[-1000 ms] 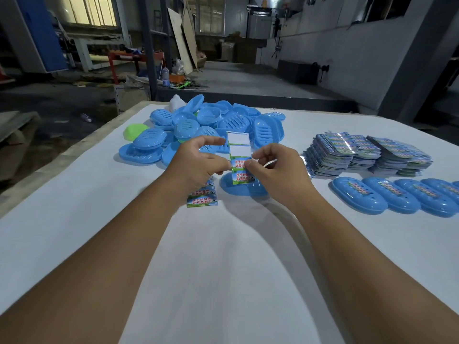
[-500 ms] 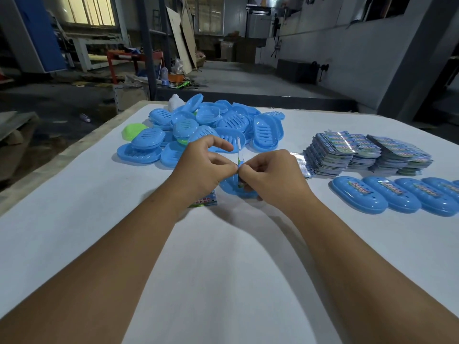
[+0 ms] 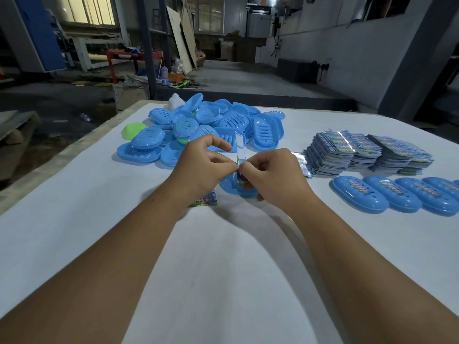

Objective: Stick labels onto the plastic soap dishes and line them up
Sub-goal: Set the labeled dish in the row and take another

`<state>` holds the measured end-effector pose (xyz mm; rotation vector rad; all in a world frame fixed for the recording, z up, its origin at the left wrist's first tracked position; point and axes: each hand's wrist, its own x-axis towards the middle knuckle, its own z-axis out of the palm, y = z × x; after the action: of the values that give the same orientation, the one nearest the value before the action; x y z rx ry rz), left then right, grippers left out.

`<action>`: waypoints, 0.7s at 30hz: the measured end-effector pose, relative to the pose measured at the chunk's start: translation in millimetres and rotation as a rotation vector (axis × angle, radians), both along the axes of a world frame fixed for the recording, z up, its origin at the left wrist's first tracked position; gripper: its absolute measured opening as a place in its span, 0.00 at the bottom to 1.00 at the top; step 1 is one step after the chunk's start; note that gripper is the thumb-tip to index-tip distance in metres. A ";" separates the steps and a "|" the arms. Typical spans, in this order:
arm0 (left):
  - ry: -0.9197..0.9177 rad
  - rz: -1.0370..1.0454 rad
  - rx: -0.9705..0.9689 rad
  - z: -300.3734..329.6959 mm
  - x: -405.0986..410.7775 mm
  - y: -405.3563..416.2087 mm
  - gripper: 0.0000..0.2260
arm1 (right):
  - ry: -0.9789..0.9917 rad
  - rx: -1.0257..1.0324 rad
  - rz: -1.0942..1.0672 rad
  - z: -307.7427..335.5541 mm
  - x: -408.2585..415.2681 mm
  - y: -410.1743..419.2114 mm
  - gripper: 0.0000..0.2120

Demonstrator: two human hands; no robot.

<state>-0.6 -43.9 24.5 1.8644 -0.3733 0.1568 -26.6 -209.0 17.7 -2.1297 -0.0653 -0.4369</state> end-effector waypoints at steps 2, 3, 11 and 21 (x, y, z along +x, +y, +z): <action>0.005 0.016 -0.006 -0.6 0.2 -0.3 0.12 | 0.006 0.029 -0.005 -0.1 1.5 -1.5 0.10; 0.009 0.031 -0.011 -1.2 0.6 -0.1 0.12 | 0.010 0.037 -0.008 -0.1 2.1 -2.3 0.10; 0.076 0.200 -0.031 -5.6 12.7 3.5 0.06 | 0.036 0.085 -0.037 -0.1 5.5 -10.3 0.11; 0.155 0.309 0.040 -10.0 23.7 10.2 0.03 | 0.059 0.134 -0.104 0.3 8.0 -20.7 0.10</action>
<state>23.1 -33.7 14.5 1.9507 0.0204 0.2131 -18.6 -229.7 18.0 -2.0180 0.1057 -0.4269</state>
